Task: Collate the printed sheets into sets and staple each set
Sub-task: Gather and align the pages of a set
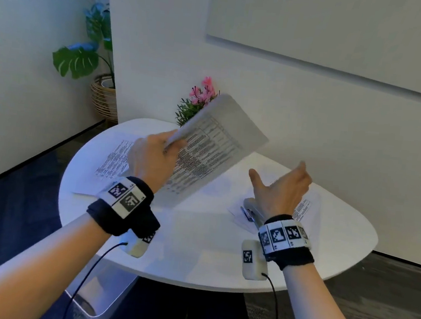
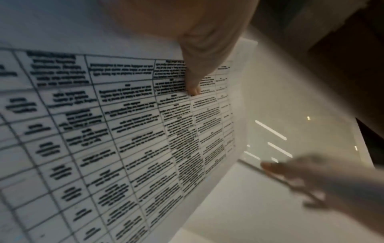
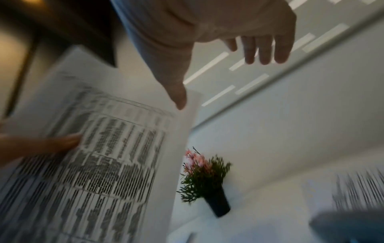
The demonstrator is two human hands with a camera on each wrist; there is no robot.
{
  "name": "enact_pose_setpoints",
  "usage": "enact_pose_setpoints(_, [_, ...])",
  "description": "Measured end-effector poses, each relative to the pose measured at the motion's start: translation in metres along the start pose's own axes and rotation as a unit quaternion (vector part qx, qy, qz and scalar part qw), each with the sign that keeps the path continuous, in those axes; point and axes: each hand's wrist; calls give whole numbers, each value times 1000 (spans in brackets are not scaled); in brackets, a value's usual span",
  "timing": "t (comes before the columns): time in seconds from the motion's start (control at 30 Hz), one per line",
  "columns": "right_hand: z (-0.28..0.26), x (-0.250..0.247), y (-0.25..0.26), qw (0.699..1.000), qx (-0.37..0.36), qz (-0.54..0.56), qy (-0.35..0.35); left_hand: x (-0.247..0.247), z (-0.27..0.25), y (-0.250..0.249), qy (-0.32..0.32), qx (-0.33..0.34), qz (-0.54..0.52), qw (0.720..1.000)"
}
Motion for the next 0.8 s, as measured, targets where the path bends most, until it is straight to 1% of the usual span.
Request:
enact_pose_setpoints(0.03, [2,2,-2,997,41,46,52,-1,3,-1,-6,-32,-54,998])
enact_pose_setpoints(0.07, [3,4,-3,987,74,99,106,-1,5,-1,-2,-59,-113,992])
enact_pose_setpoints(0.1, [3,7,-4,972,94,156,150,0,5,-2,8,-84,-172,982])
enact_pose_setpoints(0.13, [3,9,-3,956,98,211,181,1,4,-3,18,-104,-219,970])
enact_pose_setpoints(0.2, [2,12,-1,930,67,292,213,6,0,-3,37,-129,-274,952])
enact_pose_setpoints(0.27, [0,13,4,913,21,347,212,12,-7,0,52,-140,-306,940])
enact_pose_setpoints(0.3, [-1,13,6,911,10,361,200,15,-11,2,54,-144,-318,936])
enact_pose_setpoints(0.37, [2,14,7,913,-2,366,180,21,-17,9,56,-157,-340,925])
enact_pose_setpoints(0.43, [5,18,1,921,-8,343,185,25,-20,17,72,-172,-343,921])
enact_pose_setpoints(0.5, [4,25,-9,930,-13,305,205,29,-24,25,89,-170,-332,924])
enact_pose_setpoints(0.6, [-2,30,-21,937,-11,268,222,32,-28,28,94,-159,-318,930])
enact_pose_setpoints(0.73, [-4,31,-20,930,-15,291,223,37,-25,23,72,-170,-338,923])
enact_pose_setpoints(0.8, [-4,32,-18,929,-15,301,214,38,-23,23,68,-165,-337,924])
Point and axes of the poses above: each hand's wrist, its own z-axis towards the middle knuckle, its own x-axis out of the palm, y = z × x, and after that the axes turned 3 degrees about -z, right-handed
